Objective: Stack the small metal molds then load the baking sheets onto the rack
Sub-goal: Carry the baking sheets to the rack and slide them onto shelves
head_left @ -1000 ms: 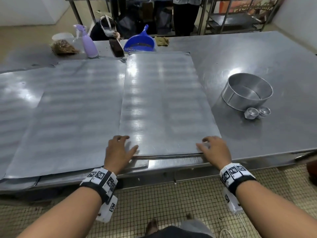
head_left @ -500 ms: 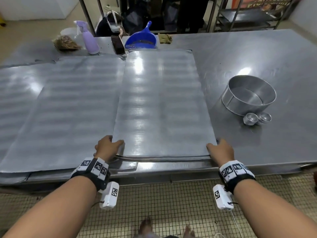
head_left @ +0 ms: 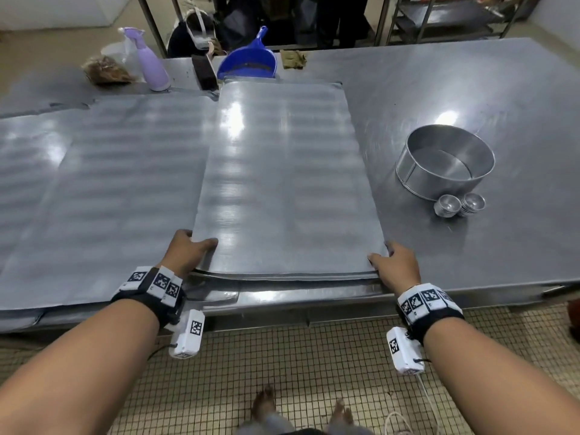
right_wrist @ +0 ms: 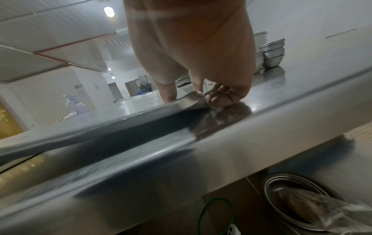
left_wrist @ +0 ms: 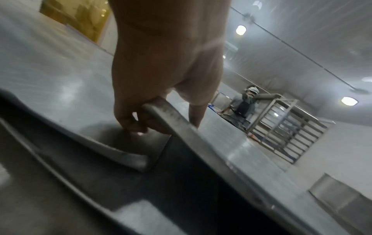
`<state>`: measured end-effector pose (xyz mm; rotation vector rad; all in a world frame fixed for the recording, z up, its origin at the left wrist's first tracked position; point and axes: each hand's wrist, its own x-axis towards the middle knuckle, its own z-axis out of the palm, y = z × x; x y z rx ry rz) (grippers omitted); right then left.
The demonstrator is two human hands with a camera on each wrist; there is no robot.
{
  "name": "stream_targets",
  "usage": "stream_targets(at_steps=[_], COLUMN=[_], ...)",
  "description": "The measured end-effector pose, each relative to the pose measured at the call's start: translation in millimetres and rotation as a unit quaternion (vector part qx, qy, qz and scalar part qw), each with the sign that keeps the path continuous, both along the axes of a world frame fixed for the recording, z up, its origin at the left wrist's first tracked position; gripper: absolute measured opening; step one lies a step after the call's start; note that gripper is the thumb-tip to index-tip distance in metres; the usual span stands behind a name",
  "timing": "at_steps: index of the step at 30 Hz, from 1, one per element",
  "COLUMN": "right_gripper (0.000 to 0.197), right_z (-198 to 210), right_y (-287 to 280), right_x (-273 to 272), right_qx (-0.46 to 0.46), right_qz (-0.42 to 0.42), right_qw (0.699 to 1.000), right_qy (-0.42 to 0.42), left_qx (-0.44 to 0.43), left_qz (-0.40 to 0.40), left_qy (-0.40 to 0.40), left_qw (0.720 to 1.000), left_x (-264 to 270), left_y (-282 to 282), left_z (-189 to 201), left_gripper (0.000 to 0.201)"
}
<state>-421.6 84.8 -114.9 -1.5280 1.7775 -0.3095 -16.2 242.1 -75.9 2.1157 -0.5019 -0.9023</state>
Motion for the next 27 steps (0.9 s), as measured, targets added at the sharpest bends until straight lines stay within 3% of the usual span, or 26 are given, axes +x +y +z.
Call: stream_targets(at_steps=[2, 4, 11, 17, 22, 27], right_gripper=[0.081, 0.085, 0.061, 0.048, 0.054, 0.086], right_z=[0, 4, 19, 27, 28, 16], right_y=[-1, 3, 22, 37, 42, 50], right_x=[-4, -10, -42, -71, -96, -121], right_qx=[0.0, -0.008, -0.044, 0.002, 0.018, 0.073], right_qz=[0.001, 0.011, 0.061, 0.045, 0.077, 0.129], right_qw=[1.0, 1.0, 0.996, 0.999, 0.996, 0.985], right_qy=[0.0, 0.008, 0.049, -0.012, -0.049, -0.089], left_qx=[-0.04, -0.072, -0.103, -0.104, -0.059, -0.028], left_qz=[-0.02, -0.036, -0.036, -0.012, 0.033, 0.021], left_qy=[-0.022, -0.021, -0.007, 0.0, 0.023, 0.048], left_qw=[0.999, 0.996, 0.994, 0.995, 0.997, 0.998], left_x=[-10, -21, -60, -104, -135, -128], left_y=[6, 17, 59, 96, 136, 164], left_z=[6, 8, 7, 1, -25, -38], left_gripper=[0.058, 0.052, 0.044, 0.049, 0.075, 0.084])
